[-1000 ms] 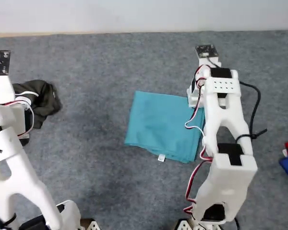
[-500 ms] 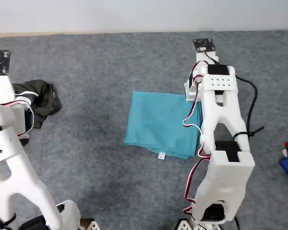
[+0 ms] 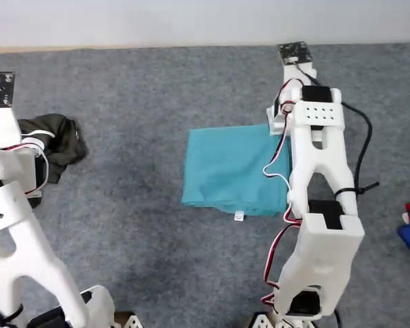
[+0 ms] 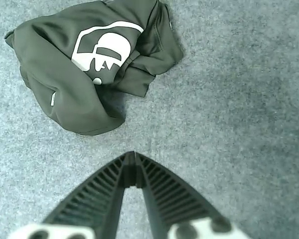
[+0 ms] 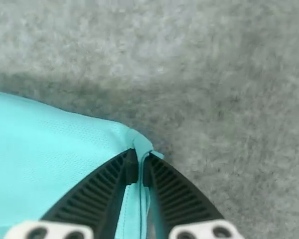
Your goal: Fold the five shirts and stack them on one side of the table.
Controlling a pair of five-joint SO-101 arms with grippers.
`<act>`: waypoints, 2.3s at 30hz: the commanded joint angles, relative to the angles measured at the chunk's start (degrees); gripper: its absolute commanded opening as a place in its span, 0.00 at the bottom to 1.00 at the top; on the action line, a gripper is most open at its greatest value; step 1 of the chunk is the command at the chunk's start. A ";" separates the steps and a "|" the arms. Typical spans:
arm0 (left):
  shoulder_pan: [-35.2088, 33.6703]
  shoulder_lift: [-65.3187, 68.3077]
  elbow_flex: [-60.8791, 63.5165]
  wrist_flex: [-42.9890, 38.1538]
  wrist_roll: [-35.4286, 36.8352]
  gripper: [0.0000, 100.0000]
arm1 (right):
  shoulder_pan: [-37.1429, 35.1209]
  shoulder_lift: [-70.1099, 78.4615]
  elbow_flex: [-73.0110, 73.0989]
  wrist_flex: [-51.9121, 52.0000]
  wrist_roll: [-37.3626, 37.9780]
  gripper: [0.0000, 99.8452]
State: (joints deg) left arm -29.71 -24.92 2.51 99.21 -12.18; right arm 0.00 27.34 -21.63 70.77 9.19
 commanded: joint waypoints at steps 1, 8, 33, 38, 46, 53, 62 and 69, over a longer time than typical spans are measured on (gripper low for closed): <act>-0.26 -1.67 -0.04 -0.62 -0.62 0.00 | 1.54 0.13 -3.16 -1.01 0.70 0.01; -0.26 -1.67 -0.04 -0.53 -0.62 0.00 | 2.86 0.22 -3.25 -0.66 0.35 0.05; -0.26 -2.11 -0.04 -0.44 -0.44 0.00 | -4.97 1.80 -3.16 15.43 -14.33 0.23; -0.35 -2.11 -0.04 -0.44 -0.35 0.00 | -5.05 8.31 -3.16 12.53 -16.62 0.23; -0.35 -2.11 -0.04 -0.44 -0.35 0.00 | -8.75 15.16 -3.16 10.24 -16.70 0.23; -0.35 -1.76 -0.04 -0.44 -0.35 0.00 | -9.45 16.22 -3.25 10.86 -16.18 0.11; -0.26 -2.11 4.18 -0.88 -0.53 0.00 | -8.22 11.38 -5.27 17.19 -11.34 0.01; -0.35 -2.20 4.00 -0.88 -0.62 0.00 | -3.21 2.33 -5.36 17.45 -0.97 0.01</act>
State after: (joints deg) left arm -29.71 -24.92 6.90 99.21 -12.18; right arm -5.98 35.69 -25.41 87.82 2.95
